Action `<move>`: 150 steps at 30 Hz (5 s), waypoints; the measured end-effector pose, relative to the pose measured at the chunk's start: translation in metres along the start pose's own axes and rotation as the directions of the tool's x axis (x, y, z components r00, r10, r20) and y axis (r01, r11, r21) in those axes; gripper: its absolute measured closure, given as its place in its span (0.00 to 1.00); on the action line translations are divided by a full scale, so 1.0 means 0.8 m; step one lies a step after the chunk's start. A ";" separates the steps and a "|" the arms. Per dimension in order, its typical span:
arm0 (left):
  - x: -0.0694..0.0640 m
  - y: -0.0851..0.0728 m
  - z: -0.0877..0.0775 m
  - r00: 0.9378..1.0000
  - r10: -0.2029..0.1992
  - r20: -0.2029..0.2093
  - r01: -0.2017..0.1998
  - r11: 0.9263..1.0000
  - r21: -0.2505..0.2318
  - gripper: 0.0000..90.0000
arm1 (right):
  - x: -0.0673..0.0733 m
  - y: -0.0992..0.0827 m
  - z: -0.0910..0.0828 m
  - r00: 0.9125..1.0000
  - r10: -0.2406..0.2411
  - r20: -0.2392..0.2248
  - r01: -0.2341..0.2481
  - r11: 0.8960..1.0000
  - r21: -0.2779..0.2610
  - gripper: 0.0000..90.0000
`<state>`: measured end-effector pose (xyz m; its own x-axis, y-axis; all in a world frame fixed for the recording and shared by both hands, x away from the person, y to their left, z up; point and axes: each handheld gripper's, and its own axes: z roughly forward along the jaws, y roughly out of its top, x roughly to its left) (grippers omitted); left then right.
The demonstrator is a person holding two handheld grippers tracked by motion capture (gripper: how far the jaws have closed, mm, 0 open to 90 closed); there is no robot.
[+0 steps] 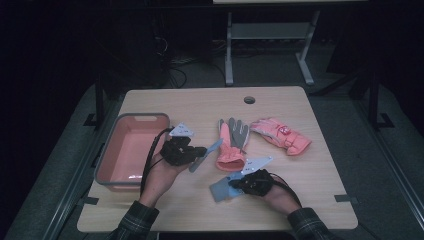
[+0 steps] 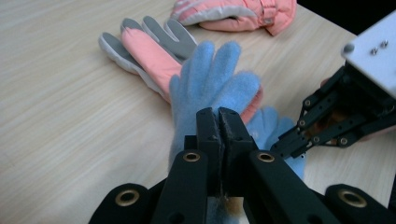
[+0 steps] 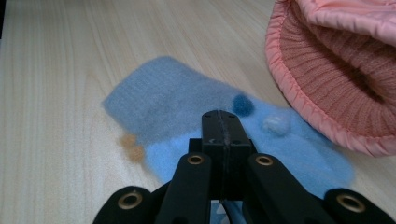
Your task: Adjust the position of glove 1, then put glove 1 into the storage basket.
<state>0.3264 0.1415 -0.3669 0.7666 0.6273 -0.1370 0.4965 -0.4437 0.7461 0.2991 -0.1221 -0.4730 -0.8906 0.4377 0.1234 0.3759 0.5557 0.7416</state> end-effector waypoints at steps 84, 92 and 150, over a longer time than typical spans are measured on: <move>-0.076 -0.052 0.130 0.950 0.282 0.134 -0.306 0.925 0.227 0.50 | -0.067 -0.077 -0.083 0.913 0.213 0.349 -0.213 0.976 -0.039 0.15; -0.076 -0.051 0.126 0.947 0.286 0.145 -0.314 0.920 0.234 0.76 | -0.067 -0.077 -0.083 0.913 0.211 0.350 -0.212 0.977 -0.036 0.15; 0.041 0.014 -0.035 1.000 0.017 0.020 -0.018 0.998 0.056 0.84 | -0.071 -0.076 -0.082 0.910 0.216 0.353 -0.216 0.975 -0.040 0.15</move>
<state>0.3459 0.1746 -0.3448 0.7828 0.6070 -0.1370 0.5044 -0.4900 0.7110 0.3098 -0.2269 -0.4818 -0.6390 0.7681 0.0401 0.5493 0.4192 0.7229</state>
